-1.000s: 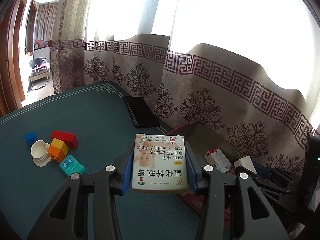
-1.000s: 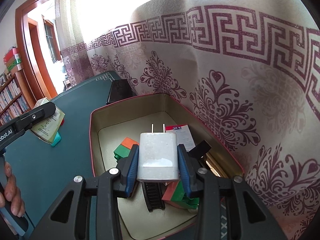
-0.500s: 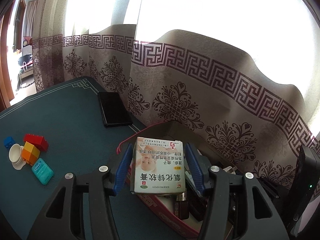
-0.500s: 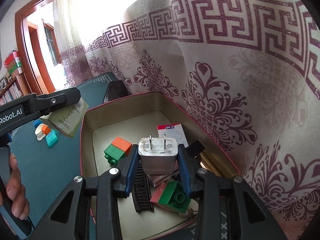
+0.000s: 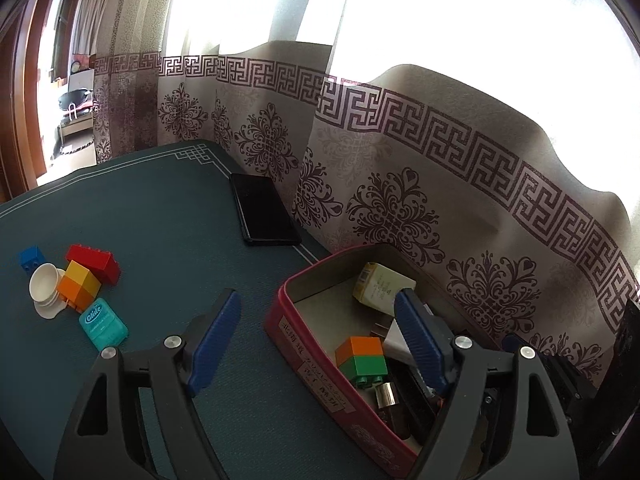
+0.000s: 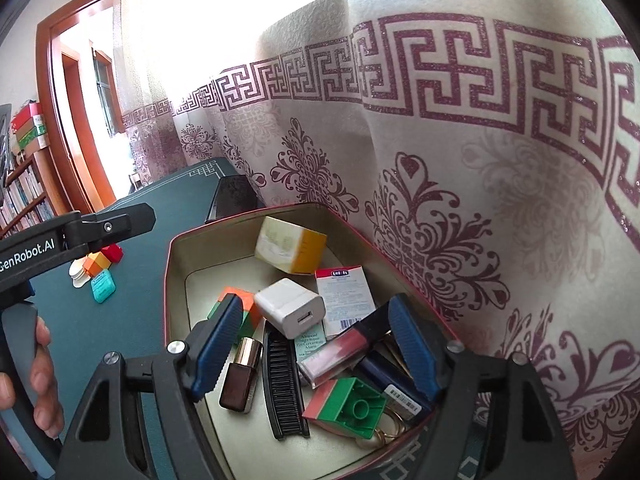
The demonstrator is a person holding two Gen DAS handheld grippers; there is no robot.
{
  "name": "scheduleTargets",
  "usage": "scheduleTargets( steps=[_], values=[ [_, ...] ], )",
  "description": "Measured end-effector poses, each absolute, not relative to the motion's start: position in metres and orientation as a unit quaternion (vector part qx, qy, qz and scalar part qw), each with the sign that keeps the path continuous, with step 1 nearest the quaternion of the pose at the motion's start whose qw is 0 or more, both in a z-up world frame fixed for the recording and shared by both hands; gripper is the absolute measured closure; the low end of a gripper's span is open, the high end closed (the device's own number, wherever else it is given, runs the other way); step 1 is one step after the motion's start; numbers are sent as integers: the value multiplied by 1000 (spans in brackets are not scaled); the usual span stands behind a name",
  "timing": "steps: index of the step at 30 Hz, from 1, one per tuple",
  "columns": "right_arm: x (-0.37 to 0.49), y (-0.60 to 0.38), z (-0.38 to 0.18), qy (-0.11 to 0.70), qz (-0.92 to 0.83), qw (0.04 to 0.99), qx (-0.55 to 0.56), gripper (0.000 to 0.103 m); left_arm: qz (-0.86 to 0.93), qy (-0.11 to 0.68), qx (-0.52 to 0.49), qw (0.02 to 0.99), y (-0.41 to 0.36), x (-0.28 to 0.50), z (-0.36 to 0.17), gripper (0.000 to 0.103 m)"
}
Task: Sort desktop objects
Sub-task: 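Carry the ointment box and charger into the red tin and open both grippers, then move both grippers back over the remaining pile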
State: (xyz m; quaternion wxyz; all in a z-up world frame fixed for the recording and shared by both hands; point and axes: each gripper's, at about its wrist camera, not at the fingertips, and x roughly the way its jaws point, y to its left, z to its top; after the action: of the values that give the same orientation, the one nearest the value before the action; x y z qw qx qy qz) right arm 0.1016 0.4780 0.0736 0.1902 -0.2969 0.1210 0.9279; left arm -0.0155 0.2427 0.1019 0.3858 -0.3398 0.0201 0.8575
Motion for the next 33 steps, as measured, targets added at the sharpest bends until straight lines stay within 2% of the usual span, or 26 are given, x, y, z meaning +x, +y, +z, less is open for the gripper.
scheduleTargets(
  steps=[13, 33],
  values=[
    [87, 454, 81, 123, 936, 157, -291, 24, 885, 25, -337, 321, 208, -36, 102, 21],
    [21, 364, 85, 76, 950, 15, -303, 23, 913, -34, -361, 188, 105, -120, 88, 21]
  ],
)
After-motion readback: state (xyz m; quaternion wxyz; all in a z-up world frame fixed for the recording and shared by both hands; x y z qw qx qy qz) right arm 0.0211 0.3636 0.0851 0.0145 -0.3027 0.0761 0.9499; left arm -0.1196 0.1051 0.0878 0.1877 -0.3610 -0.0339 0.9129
